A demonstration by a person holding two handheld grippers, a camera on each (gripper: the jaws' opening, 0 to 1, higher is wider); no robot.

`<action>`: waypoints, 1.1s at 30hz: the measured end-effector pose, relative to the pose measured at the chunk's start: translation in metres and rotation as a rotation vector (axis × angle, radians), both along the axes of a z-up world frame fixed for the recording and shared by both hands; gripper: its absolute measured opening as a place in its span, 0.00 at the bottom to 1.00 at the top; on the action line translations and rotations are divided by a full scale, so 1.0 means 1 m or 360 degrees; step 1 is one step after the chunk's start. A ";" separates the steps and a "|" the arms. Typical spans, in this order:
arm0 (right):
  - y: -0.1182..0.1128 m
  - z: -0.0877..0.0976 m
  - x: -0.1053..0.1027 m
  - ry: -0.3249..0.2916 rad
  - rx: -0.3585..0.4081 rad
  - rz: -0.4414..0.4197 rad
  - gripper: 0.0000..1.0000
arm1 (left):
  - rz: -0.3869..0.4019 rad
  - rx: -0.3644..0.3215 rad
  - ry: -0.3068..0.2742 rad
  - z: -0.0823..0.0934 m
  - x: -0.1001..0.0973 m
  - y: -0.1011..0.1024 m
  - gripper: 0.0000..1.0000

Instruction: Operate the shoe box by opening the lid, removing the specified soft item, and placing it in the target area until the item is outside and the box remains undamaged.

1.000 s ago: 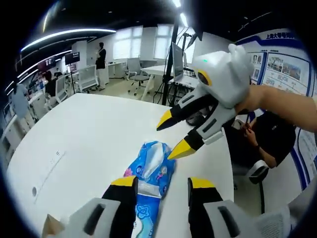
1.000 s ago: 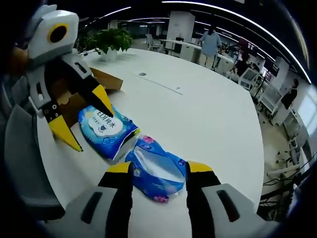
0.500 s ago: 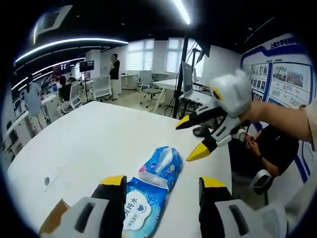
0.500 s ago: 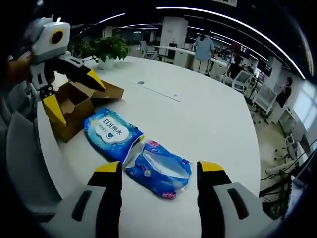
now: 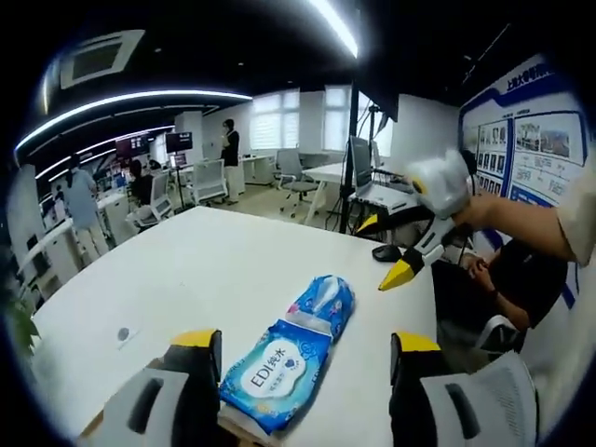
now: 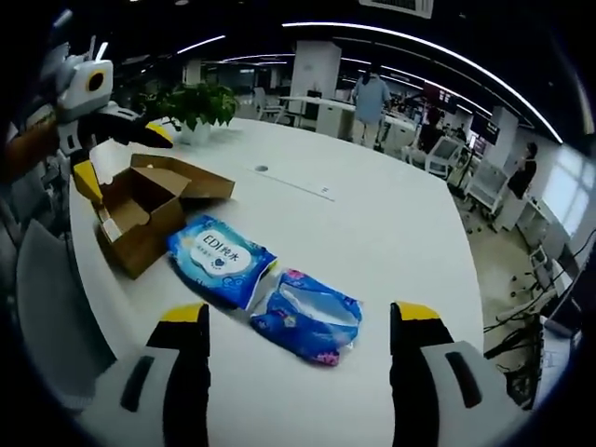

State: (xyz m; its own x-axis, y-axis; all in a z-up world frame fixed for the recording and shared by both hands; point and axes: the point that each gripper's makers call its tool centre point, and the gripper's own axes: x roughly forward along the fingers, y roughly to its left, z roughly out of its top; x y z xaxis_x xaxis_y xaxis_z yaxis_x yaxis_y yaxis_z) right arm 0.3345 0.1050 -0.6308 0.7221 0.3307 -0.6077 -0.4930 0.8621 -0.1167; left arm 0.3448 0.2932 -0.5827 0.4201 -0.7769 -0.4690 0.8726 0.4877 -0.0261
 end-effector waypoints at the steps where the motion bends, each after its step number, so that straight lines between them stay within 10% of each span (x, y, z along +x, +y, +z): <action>1: 0.002 0.002 -0.001 -0.0004 0.0002 0.0000 0.77 | 0.0004 0.0002 -0.0010 0.001 -0.001 0.004 0.77; 33: 0.076 0.026 -0.013 -0.0017 -0.0019 0.0325 0.84 | 0.0433 -0.0083 -0.0110 0.009 -0.023 0.153 1.00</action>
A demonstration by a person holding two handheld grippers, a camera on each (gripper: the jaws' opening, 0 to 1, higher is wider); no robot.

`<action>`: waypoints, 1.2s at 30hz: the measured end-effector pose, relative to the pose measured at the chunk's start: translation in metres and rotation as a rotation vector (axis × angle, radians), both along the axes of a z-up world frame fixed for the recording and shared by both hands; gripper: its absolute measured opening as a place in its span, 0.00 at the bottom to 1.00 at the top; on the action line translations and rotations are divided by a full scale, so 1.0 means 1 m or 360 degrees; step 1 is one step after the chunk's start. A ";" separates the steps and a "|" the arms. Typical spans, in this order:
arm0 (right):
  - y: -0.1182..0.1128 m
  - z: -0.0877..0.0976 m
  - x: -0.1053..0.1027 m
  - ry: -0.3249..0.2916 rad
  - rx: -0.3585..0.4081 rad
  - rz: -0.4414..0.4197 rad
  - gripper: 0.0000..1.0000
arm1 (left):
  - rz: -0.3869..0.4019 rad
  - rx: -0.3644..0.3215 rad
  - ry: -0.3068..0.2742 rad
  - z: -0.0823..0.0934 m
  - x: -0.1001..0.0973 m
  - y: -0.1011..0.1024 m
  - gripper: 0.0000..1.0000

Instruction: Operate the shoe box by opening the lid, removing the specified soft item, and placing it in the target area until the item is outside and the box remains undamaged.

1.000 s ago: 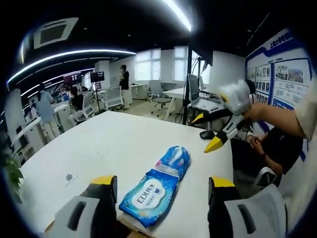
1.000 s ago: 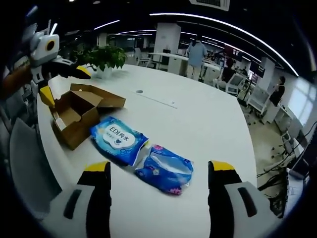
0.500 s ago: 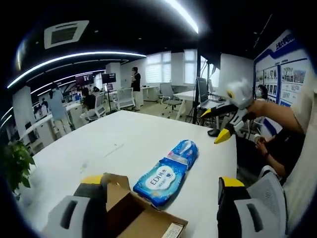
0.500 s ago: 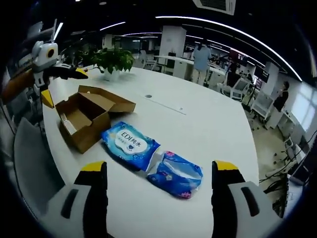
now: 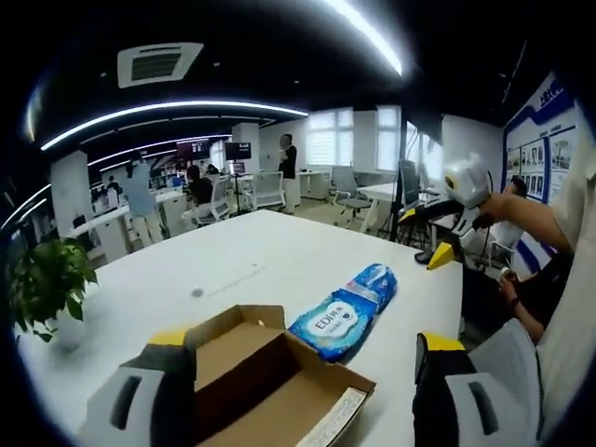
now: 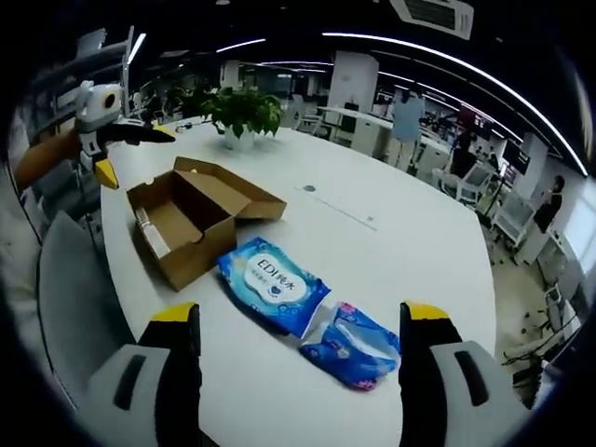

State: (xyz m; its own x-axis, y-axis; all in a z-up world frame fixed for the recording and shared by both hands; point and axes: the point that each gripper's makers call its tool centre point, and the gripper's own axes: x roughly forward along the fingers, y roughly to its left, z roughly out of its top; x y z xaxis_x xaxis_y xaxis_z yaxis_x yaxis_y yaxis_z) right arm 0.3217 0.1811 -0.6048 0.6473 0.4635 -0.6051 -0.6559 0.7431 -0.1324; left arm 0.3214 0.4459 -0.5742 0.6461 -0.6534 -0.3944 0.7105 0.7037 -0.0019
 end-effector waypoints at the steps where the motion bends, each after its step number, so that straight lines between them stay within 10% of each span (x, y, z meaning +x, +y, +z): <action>1: 0.004 0.001 0.000 -0.0002 -0.0004 0.0019 0.84 | 0.0029 -0.0009 -0.0006 0.001 0.001 0.006 1.00; 36: 0.150 -0.009 -0.002 0.0110 0.0049 0.0832 0.72 | 0.0439 -0.0012 -0.0030 0.002 -0.026 0.110 1.00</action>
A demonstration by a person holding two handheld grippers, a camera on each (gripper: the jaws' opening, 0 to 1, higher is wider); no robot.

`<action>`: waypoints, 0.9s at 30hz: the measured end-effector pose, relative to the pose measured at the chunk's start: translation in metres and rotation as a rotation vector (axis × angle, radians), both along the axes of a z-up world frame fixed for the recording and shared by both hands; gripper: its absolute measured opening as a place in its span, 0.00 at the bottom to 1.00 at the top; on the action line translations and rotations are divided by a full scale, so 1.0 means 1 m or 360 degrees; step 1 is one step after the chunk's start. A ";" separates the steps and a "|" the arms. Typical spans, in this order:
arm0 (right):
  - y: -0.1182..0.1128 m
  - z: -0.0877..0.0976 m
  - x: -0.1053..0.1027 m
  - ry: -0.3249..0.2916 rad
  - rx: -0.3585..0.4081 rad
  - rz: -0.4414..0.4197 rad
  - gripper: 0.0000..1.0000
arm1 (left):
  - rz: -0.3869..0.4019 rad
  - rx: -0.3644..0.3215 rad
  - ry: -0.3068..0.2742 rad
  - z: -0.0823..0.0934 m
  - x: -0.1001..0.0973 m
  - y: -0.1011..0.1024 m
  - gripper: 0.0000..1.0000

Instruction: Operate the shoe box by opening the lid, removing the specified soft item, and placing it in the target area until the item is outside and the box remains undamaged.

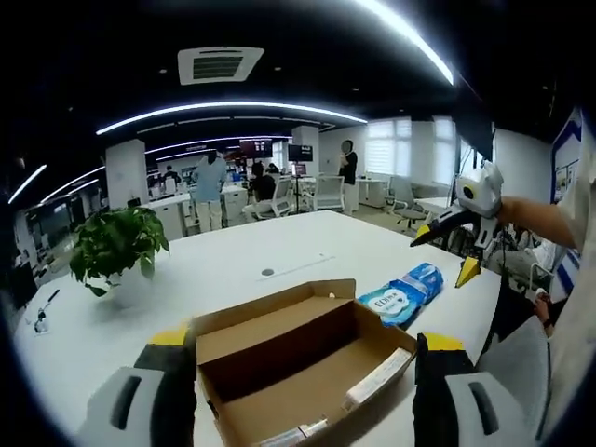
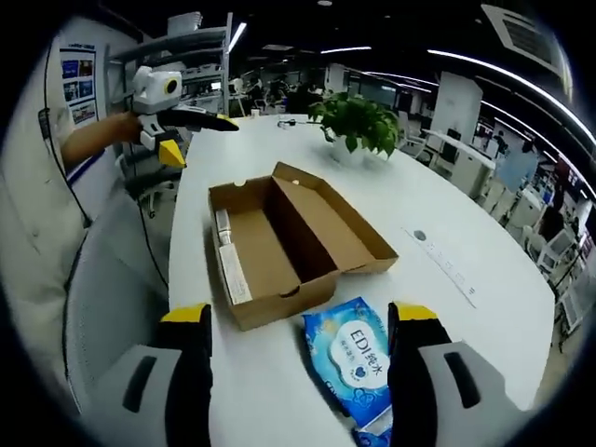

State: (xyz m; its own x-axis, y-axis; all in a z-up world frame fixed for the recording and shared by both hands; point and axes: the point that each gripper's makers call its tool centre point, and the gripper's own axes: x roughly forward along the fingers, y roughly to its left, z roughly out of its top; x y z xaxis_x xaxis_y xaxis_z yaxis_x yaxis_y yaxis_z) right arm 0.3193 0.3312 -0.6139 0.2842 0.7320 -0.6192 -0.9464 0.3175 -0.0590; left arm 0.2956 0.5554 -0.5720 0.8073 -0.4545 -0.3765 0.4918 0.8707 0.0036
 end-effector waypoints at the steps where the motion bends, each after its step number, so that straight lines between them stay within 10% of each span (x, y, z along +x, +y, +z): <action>1: 0.004 -0.001 0.000 -0.0007 0.0000 0.0035 0.71 | 0.0006 -0.0001 -0.0001 0.000 -0.001 0.001 1.00; 27: 0.075 -0.063 0.001 0.0118 -0.0311 0.0585 0.61 | 0.0119 0.0004 0.0046 -0.014 -0.020 0.031 1.00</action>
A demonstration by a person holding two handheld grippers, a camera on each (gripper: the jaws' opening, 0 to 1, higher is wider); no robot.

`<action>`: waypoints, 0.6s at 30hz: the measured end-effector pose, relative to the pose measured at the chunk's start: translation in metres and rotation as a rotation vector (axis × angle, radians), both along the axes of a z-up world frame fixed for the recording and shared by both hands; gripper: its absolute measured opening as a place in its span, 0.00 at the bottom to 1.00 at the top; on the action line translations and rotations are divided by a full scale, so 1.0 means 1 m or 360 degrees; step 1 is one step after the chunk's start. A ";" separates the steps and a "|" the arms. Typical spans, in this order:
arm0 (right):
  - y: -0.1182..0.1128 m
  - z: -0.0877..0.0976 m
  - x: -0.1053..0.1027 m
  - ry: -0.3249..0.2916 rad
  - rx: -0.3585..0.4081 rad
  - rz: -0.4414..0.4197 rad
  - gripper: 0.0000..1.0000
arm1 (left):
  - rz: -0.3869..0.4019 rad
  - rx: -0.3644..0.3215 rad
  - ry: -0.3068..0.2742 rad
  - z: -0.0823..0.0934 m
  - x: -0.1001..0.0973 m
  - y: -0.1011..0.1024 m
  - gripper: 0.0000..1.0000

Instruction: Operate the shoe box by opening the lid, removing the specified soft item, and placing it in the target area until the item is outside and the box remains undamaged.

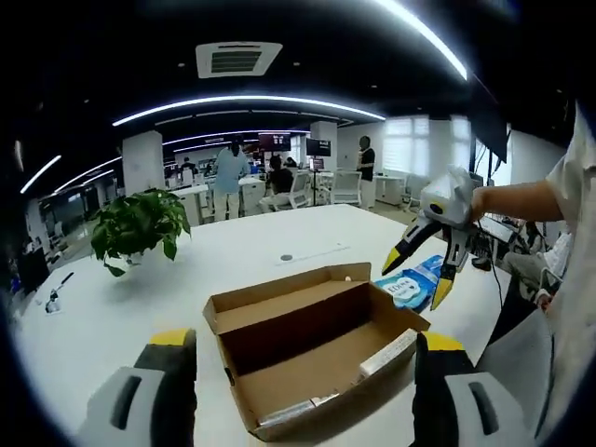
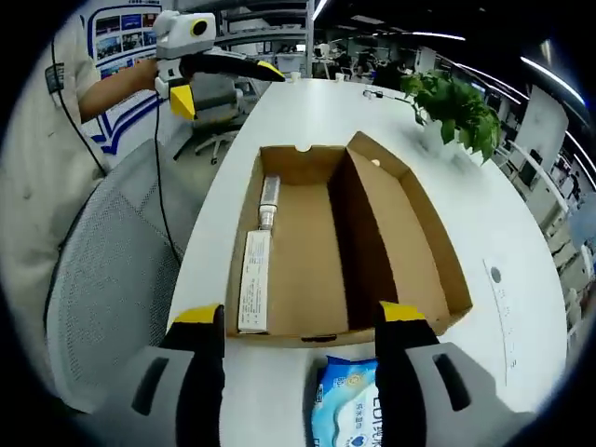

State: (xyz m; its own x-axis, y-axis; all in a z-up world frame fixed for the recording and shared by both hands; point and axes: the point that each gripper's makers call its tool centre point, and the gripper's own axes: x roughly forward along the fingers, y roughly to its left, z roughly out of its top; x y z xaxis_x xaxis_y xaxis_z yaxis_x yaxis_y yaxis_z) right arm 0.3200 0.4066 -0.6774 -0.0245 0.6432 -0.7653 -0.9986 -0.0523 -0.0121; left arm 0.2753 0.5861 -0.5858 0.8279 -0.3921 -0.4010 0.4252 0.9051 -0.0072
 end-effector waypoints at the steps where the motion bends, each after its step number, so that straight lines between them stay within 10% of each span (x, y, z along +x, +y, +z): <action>1: 0.002 -0.002 0.000 0.0004 -0.0010 0.0011 0.61 | 0.0004 0.0004 0.0004 -0.001 -0.001 0.001 1.00; 18: 0.017 -0.055 -0.004 0.0072 -0.0273 0.0192 0.58 | 0.0029 0.0038 0.0033 -0.010 -0.011 0.009 1.00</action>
